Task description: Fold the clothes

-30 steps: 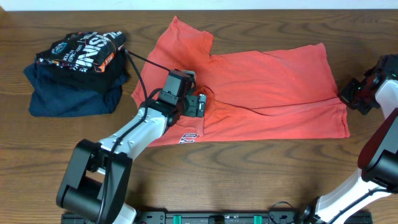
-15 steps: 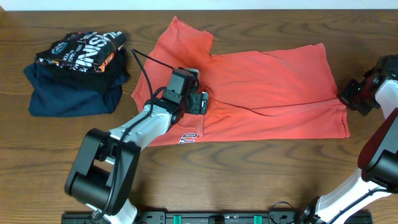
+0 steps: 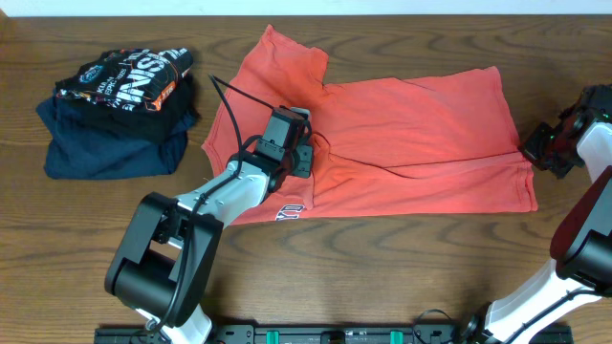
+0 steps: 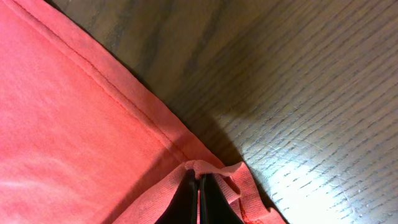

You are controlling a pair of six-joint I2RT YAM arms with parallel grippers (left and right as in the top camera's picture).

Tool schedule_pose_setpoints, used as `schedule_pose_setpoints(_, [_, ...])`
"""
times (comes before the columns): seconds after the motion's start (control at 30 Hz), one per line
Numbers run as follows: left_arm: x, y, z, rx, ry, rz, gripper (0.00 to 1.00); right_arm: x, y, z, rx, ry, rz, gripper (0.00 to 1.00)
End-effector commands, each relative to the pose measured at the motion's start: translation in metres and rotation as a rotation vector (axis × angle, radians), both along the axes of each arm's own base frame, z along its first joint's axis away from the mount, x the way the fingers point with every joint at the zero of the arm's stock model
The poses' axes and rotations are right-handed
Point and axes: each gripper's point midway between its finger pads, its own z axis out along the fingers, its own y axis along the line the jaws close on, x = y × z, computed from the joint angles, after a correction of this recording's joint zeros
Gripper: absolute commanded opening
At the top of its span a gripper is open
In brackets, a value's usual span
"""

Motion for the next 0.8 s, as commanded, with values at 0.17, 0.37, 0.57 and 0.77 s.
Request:
schedule_pose_setpoints(0.17, [0.022, 0.043, 0.001, 0.163, -0.070, 0.154, 0.06, -0.003, 0.002, -0.006, -0.012, 0.023, 0.025, 0.01])
schedule_pose_setpoints(0.37, [0.027, 0.065, 0.001, 0.196, -0.073, 0.221, 0.06, -0.003, 0.001, -0.006, -0.016, 0.026, 0.024, 0.01])
schedule_pose_setpoints(0.57, [0.028, 0.070, 0.001, 0.171, -0.062, 0.271, 0.06, -0.001, 0.000, -0.005, -0.022, 0.014, 0.023, 0.01])
schedule_pose_setpoints(0.77, [0.020, 0.071, -0.005, 0.188, -0.025, 0.261, 0.06, 0.003, -0.001, -0.004, -0.023, 0.000, 0.025, 0.07])
